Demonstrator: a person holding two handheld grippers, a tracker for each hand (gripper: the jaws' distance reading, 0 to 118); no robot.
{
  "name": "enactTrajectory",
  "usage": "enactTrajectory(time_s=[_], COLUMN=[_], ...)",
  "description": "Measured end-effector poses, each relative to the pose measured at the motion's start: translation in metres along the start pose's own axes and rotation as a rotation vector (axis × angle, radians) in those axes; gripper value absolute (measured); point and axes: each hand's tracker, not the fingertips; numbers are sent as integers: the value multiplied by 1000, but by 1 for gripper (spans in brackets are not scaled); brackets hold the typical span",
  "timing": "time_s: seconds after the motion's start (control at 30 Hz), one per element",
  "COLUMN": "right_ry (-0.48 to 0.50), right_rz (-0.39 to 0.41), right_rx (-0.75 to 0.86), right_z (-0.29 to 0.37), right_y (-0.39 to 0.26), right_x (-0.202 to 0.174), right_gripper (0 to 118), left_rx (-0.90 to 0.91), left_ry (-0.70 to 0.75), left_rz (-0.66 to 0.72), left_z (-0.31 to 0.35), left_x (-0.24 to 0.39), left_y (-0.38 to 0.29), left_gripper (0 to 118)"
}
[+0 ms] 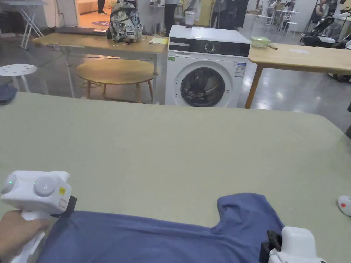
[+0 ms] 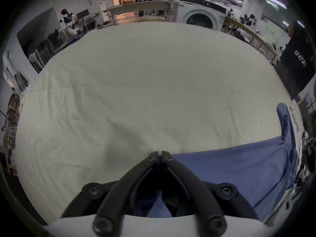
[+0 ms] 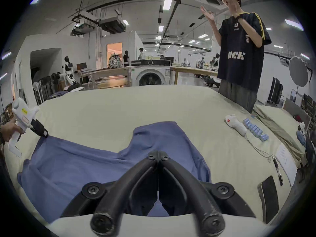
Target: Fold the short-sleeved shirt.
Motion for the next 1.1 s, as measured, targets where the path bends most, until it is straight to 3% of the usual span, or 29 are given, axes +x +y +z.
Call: enactTrajectory(time_s=[0.07,0.1,0.17,0.2,0.37,0.6,0.7,0.77,0.8,0.83,0.87,0.97,1.1], right_ry=[-7,-6,23,14,13,18,19,20,19,20,26,56,63], right_rz=[6,6,-35,-32,22,26,16,23,30,52,69,96,65], right_rx=[-49,-82,-150,-181,-338,-543,-611,-607,-594,-583,-574,-572,-514], right_z=[-11,-18,-38,-47,-122,-195,-205,-211,-209,-208,-207,-196,-180], right_y=[12,18,35,42,69,67,58,53,53,53,53,51,59], right_x=[12,18,36,41,69,79,78,82,81,79,78,70,72], right_gripper=[16,29,66,74,75,75,66,53,42,15,0,0,0], left_rx=[33,39,73,81,118,144,148,146,147,148,147,147,153], left_ry=[-20,-14,-31,-34,-31,-31,-32,-33,-31,-30,-29,-27,-30], left_rz=[-8,-9,-3,2,-4,9,14,17,18,17,17,19,25], left_z=[3,8,12,16,29,34,35,35,35,36,36,35,40], left_x=[-3,-3,-5,-6,-8,-8,-8,-9,-9,-7,-7,-7,-10], left_y=[1,-2,-2,-4,-9,-14,-16,-16,-15,-19,-19,-22,-28], left_gripper=[0,0,0,0,0,0,0,0,0,0,0,0,0])
